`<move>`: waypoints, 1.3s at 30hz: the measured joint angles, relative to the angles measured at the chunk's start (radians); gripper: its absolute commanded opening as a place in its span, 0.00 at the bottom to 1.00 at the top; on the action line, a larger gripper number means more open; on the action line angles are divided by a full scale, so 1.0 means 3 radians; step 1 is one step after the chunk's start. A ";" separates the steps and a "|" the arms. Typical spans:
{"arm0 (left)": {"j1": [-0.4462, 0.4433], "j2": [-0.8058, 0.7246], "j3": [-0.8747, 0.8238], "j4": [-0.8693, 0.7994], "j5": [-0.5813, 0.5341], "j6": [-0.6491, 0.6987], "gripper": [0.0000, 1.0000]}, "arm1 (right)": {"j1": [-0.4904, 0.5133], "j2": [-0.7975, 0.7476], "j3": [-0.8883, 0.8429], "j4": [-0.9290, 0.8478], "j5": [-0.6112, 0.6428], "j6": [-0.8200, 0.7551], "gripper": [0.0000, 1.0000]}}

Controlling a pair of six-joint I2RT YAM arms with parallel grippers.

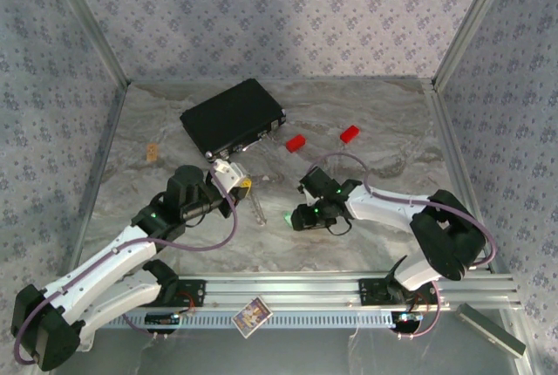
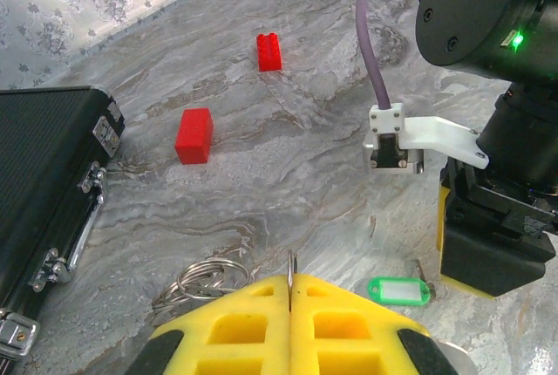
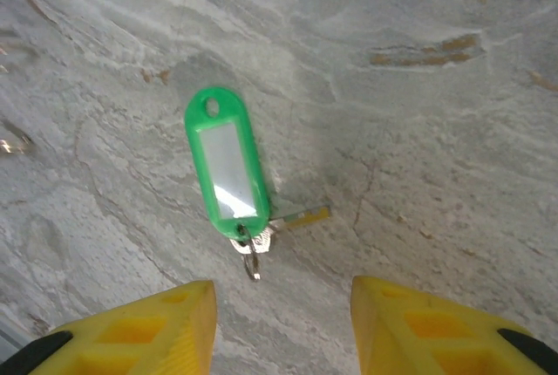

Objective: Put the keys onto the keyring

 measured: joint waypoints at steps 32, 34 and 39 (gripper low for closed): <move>0.0000 0.0000 0.0000 0.0000 0.0011 -0.0001 0.00 | 0.0118 0.0281 0.0083 0.0140 -0.0039 0.0163 0.12; 0.0000 0.0000 0.0000 0.0000 0.0010 0.0000 0.00 | 0.0120 0.0281 0.0083 0.0135 -0.0039 0.0164 0.09; 0.0000 0.0000 0.0000 0.0000 0.0011 -0.0001 0.00 | 0.0125 0.0281 0.0111 0.0131 -0.0047 0.0140 0.03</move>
